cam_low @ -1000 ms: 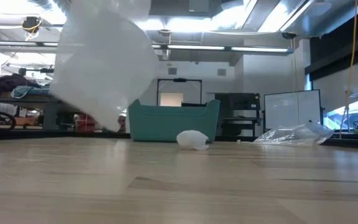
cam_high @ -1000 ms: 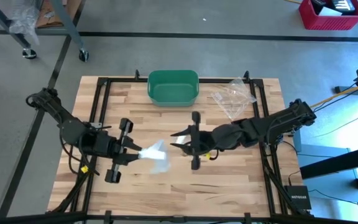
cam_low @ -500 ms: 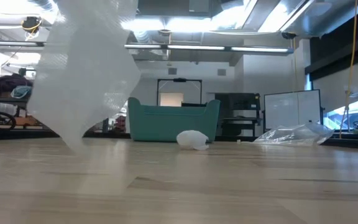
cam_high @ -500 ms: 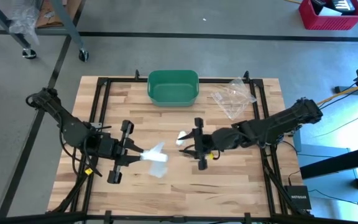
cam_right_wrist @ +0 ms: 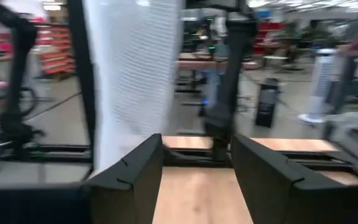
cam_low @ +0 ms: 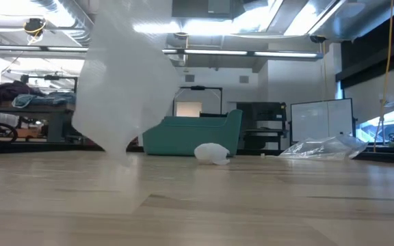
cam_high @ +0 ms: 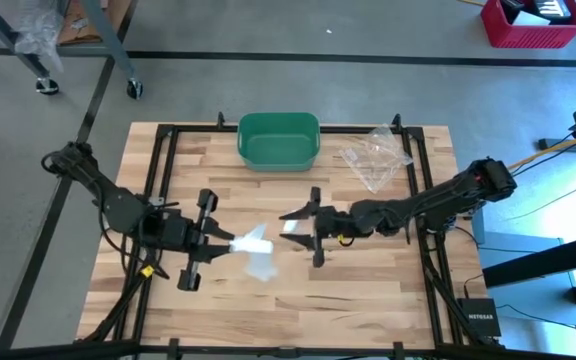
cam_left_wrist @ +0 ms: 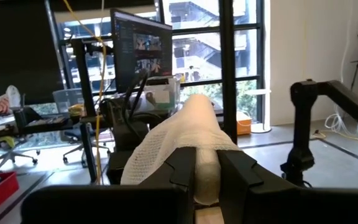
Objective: Roll bandage
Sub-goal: Roll the bottom white bandage
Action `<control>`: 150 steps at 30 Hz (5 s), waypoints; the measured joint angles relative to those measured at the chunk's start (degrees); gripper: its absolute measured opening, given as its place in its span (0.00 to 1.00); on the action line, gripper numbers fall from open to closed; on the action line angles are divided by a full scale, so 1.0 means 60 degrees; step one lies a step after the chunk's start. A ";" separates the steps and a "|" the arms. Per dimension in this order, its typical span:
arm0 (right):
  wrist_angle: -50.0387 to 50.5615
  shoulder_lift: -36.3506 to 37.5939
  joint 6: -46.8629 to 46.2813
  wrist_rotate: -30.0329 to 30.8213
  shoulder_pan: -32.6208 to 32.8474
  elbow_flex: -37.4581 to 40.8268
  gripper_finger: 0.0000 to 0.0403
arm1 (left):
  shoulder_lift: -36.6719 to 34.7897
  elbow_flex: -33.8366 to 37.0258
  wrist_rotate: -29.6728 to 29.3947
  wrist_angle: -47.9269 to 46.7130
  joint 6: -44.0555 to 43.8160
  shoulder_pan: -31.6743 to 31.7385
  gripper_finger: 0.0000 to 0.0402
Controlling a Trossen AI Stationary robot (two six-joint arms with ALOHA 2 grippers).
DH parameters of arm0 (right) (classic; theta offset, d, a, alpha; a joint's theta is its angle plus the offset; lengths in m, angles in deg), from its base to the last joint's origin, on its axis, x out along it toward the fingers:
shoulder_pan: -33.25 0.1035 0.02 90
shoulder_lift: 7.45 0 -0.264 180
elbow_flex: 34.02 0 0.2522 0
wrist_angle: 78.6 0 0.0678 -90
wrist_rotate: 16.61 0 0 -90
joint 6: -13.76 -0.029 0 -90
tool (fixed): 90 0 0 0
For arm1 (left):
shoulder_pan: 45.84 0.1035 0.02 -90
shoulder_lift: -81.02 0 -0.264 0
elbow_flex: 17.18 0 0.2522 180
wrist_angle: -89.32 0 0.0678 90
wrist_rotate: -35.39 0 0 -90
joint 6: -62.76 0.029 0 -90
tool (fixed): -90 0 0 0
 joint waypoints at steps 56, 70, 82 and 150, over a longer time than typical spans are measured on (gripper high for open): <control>0.0562 -0.2126 -0.0902 -0.4226 0.0052 -0.2618 0.68 | 0.0188 0.0004 0.0834 -0.0419 0.0383 -0.0243 0.08; 0.0334 -0.2366 -0.0465 -0.3745 0.0414 -0.2622 0.67 | 0.0185 0.0004 -0.0077 -0.0375 0.0439 -0.0209 0.08; 0.0231 -0.2366 0.1092 -0.1171 0.0992 -0.2622 0.22 | 0.0185 0.0004 -0.0208 -0.0462 0.0432 -0.0224 0.08; 1.1812 -0.1540 -0.0188 0.4036 0.2564 -0.5864 0.47 | 0.2104 0.0015 -0.4192 -0.2704 0.7022 -0.1585 0.08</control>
